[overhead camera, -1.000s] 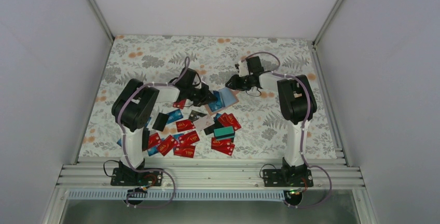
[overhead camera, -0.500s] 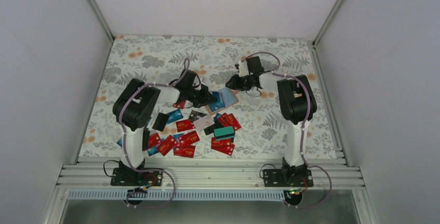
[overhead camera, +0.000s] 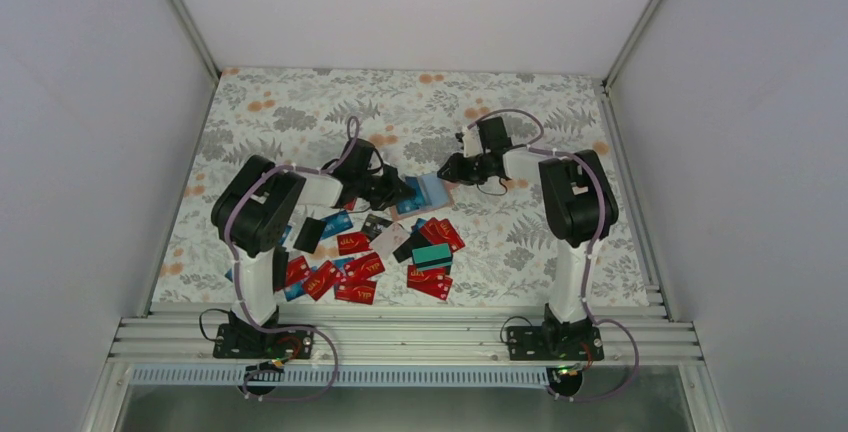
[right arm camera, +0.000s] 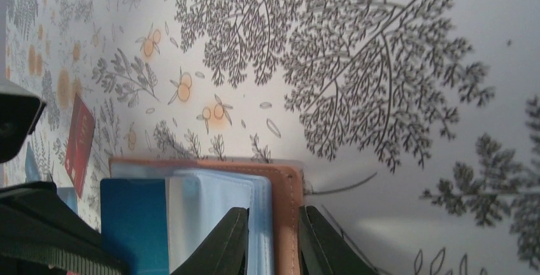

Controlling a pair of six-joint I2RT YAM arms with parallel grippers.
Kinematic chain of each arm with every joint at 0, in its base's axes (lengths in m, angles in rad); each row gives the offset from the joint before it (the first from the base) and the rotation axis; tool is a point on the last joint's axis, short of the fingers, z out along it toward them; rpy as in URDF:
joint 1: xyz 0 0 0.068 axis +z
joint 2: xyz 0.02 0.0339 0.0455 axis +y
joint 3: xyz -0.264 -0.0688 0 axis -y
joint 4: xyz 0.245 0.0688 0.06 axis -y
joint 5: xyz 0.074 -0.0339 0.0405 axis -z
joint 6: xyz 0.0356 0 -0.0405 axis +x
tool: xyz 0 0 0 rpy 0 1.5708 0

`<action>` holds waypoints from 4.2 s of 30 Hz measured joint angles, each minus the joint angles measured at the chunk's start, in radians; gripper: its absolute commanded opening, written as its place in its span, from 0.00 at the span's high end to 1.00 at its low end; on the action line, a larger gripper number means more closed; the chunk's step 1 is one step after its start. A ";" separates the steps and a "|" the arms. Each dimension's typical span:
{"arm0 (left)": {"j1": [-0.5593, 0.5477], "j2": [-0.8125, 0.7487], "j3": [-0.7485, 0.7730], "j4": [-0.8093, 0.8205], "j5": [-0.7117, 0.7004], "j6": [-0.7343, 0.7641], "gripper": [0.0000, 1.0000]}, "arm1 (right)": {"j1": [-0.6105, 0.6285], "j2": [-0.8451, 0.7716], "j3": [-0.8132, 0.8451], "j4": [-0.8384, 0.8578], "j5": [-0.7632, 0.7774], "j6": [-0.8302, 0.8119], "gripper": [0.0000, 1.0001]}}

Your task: Put the credit cards into the card holder

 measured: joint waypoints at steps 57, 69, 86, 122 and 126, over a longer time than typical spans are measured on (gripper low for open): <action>-0.060 0.055 0.292 -0.459 -0.043 0.374 0.18 | 0.037 -0.036 0.021 -0.154 0.032 0.001 0.78; -0.059 -0.103 0.289 -0.654 -0.199 0.434 0.00 | 0.042 -0.069 0.028 -0.176 0.020 0.002 0.78; 0.084 -0.154 0.143 -0.662 -0.267 0.676 0.02 | 0.119 -0.190 -0.072 -0.136 -0.066 0.047 0.79; 0.114 -0.125 0.181 -0.590 -0.066 0.711 0.08 | 0.140 -0.097 -0.090 -0.125 -0.020 0.052 0.81; 0.113 -0.143 0.187 -0.585 -0.029 0.698 0.08 | 0.141 -0.095 -0.084 -0.133 -0.018 0.052 0.82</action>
